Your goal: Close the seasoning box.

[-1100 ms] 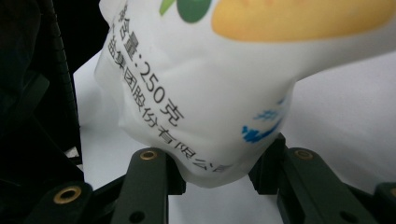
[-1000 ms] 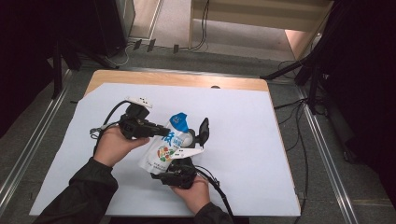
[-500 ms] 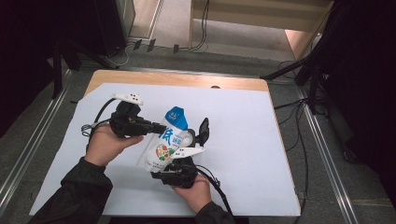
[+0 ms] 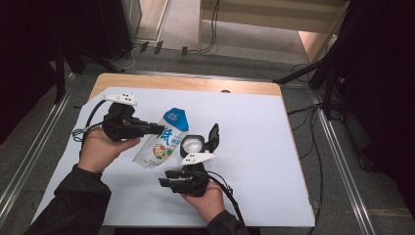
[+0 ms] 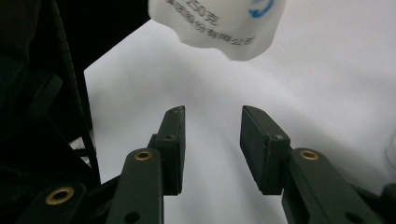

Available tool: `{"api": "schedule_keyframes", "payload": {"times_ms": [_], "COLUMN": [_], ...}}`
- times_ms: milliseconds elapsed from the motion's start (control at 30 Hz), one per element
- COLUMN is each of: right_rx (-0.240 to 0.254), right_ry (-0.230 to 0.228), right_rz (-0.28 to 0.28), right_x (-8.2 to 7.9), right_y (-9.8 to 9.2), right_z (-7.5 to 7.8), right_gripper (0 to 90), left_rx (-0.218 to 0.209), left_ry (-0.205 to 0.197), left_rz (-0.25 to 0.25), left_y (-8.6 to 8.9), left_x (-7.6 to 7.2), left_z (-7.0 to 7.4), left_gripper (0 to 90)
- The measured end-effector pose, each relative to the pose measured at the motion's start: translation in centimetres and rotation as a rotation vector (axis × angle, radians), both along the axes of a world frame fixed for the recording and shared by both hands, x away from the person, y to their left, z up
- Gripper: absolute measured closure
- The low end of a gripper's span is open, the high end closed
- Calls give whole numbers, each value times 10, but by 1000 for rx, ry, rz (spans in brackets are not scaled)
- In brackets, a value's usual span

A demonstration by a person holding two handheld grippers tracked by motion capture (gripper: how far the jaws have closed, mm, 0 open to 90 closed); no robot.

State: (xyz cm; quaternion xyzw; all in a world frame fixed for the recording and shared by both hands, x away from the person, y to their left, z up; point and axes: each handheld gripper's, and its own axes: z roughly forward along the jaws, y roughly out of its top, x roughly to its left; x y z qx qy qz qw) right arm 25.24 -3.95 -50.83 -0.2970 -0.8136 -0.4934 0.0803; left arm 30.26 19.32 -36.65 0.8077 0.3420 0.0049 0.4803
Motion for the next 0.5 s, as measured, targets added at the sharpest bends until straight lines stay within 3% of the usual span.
{"api": "schedule_keyframes", "payload": {"times_ms": [100,500], "right_rx": [2,-33], "right_ry": [9,-53], "right_rz": [7,21], "right_x": [-1,0], "right_y": [-2,-25], "right_z": [3,17], "right_gripper": [621,609], "left_rx": [4,19], "left_ry": [-8,-24], "left_rz": [16,105], "left_y": [4,21], "left_x": [0,10], "left_z": [1,-5], "left_gripper": [900,900]}}
